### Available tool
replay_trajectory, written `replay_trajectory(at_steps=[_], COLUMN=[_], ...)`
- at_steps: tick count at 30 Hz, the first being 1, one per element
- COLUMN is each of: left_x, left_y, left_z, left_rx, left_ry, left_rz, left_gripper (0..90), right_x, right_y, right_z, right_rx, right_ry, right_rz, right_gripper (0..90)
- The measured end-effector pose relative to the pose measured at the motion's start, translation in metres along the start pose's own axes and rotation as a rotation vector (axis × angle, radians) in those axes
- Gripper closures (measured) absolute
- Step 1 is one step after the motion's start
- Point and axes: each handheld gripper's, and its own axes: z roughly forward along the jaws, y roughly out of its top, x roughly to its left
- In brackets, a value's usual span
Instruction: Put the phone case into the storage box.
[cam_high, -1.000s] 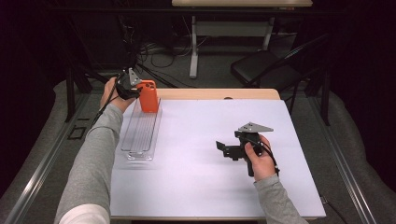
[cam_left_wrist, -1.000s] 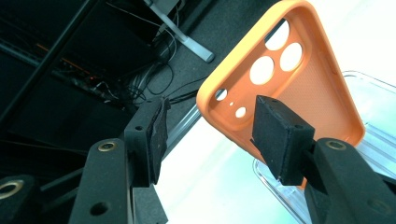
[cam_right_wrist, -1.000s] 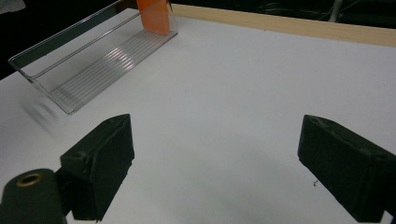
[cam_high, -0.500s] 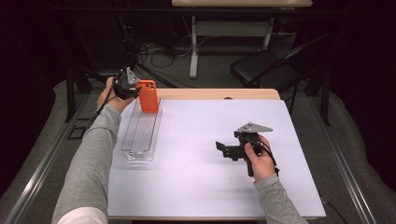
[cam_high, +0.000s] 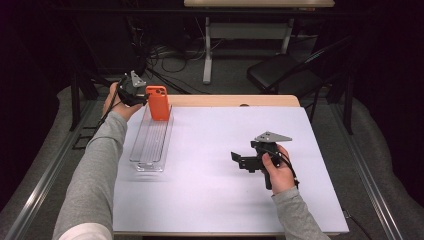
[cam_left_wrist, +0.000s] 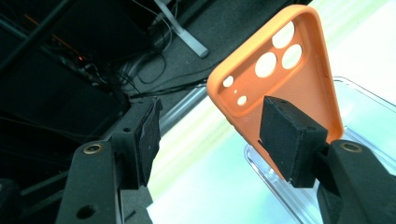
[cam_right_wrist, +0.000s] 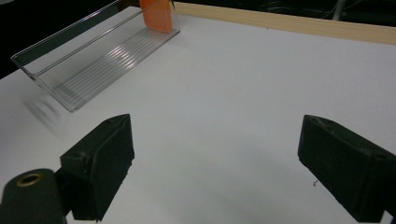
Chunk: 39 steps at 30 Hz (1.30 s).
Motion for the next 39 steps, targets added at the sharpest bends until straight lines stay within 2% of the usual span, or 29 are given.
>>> replay_trajectory(at_steps=[4,5,6,13,17,20,22,30,32,37,39], left_x=[-0.001,0.000,0.000,0.004,0.006,0.008,0.008,0.009,0.009,0.006,0.005], left_y=[0.001,0.001,0.001,0.004,0.004,0.004,0.003,0.005,0.007,0.009,0.009], left_z=[-0.001,-0.003,-0.003,-0.010,-0.015,-0.019,-0.021,-0.032,-0.037,-0.041,-0.044], left_rx=[0.002,-0.004,-0.004,-0.013,-0.007,-0.004,0.011,-0.028,-0.040,-0.038,-0.068], left_ry=[-0.025,-0.041,-0.041,-0.111,-0.118,-0.138,-0.147,-0.176,-0.204,-0.221,-0.241], left_rz=[-0.025,-0.056,-0.056,-0.182,-0.208,-0.244,-0.244,-0.280,-0.292,-0.285,-0.310], left_gripper=[35.3,34.7,33.0,28.4,27.3,24.3,21.6,19.1,18.6,15.3,15.3], right_x=[0.000,0.000,0.000,0.000,0.001,0.001,0.001,0.001,0.002,0.002,0.002], right_y=[0.000,0.000,0.000,0.000,0.000,0.000,0.000,0.000,0.001,0.001,0.001], right_z=[-0.001,-0.001,-0.001,0.000,0.000,0.000,0.000,-0.001,-0.001,-0.002,-0.003], right_rx=[-0.005,-0.006,-0.006,-0.001,0.001,0.001,0.001,0.002,-0.001,-0.003,-0.003], right_ry=[0.001,0.000,0.000,0.001,0.001,0.002,0.003,0.004,0.005,0.000,-0.002], right_rz=[0.005,0.005,0.005,-0.001,-0.001,-0.003,-0.004,-0.005,-0.009,-0.015,-0.019], right_gripper=[10.4,10.3,10.3,10.4,10.4,10.4,10.3,10.4,10.4,10.4,10.3])
